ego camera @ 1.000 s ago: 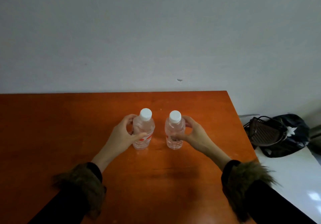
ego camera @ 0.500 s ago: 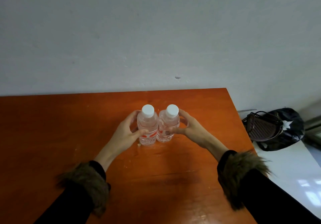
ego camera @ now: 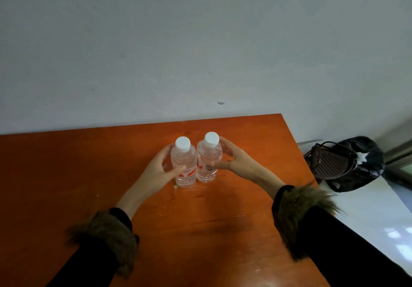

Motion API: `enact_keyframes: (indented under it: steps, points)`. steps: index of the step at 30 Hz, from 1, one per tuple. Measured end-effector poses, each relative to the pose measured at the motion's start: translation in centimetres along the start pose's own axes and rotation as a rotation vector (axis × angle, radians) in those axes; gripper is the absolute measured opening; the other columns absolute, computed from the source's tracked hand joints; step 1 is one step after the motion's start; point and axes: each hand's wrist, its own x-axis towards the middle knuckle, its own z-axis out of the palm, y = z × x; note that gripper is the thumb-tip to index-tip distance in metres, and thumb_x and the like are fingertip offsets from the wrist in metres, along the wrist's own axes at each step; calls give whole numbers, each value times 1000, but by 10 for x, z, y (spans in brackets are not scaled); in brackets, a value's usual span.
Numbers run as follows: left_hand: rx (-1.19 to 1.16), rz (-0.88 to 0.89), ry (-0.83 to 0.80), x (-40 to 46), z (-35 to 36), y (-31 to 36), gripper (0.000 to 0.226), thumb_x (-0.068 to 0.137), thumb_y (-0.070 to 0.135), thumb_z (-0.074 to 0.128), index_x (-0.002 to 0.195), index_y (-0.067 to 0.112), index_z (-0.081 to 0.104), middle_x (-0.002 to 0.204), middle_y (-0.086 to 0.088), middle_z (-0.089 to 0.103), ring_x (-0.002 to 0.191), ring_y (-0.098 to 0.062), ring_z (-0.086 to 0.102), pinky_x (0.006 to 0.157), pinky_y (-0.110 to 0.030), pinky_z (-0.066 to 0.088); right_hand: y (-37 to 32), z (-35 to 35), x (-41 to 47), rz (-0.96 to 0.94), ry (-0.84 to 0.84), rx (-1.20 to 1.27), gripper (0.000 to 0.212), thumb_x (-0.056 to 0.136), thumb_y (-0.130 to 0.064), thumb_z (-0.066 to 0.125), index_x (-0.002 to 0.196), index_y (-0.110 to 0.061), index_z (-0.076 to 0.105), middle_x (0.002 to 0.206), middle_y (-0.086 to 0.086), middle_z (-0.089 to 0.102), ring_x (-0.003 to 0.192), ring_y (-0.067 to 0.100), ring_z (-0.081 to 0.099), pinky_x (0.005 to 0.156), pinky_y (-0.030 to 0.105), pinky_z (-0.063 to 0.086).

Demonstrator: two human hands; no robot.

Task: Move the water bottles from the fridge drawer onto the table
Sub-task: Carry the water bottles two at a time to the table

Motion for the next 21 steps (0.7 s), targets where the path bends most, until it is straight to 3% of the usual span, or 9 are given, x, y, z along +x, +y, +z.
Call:
enact_keyframes:
  steps: [3, 6, 8, 11, 15, 21]
  points:
    - [163, 66, 117, -10, -2, 25, 79, 81, 39, 63, 145, 29, 18, 155, 2, 16, 141, -20, 20, 112, -47, 24, -9, -10, -23, -33, 96, -138, 82, 82, -38, 65, 148, -28, 16, 153, -1, 26, 140, 18, 27, 111, 42, 27]
    - [278, 211, 210, -24, 3, 66, 75, 83, 41, 60, 145, 27, 20, 156, 2, 15, 141, -18, 20, 110, -39, 24, -21, -34, -62, -117, 252, -444, 77, 85, -48, 57, 148, -27, 17, 153, 1, 26, 141, 18, 24, 114, 39, 25]
    - [317, 347, 192, -34, 14, 98, 72, 85, 43, 56, 145, 29, 19, 155, 4, 14, 141, -14, 18, 110, -34, 22, -29, -58, -94, -184, 357, -721, 77, 86, -58, 48, 148, -28, 14, 154, 0, 23, 143, 17, 17, 117, 42, 17]
    - [488, 575, 149, -48, 45, 148, 72, 87, 53, 48, 146, 33, 12, 156, 6, 6, 143, -12, 6, 116, -37, 13, -40, -99, -154, -206, 496, -994, 80, 85, -65, 39, 148, -30, 6, 157, -1, 12, 146, 18, 4, 118, 46, 4]
    - [796, 894, 173, -69, 108, 214, 77, 83, 70, 30, 145, 40, -4, 157, 6, -9, 141, -11, -18, 114, -41, -11, -41, -143, -257, -93, 698, -1224, 88, 79, -73, 35, 147, -34, -4, 158, -1, -4, 145, 23, -7, 115, 53, -6]
    - [866, 1212, 78, -160, 228, 282, 81, 74, 75, 12, 143, 39, -12, 154, 5, -19, 141, -18, -22, 112, -49, -13, 0, -169, -446, 185, 997, -1256, 96, 66, -85, 16, 146, -37, -9, 156, -3, -14, 144, 23, -14, 113, 57, -9]
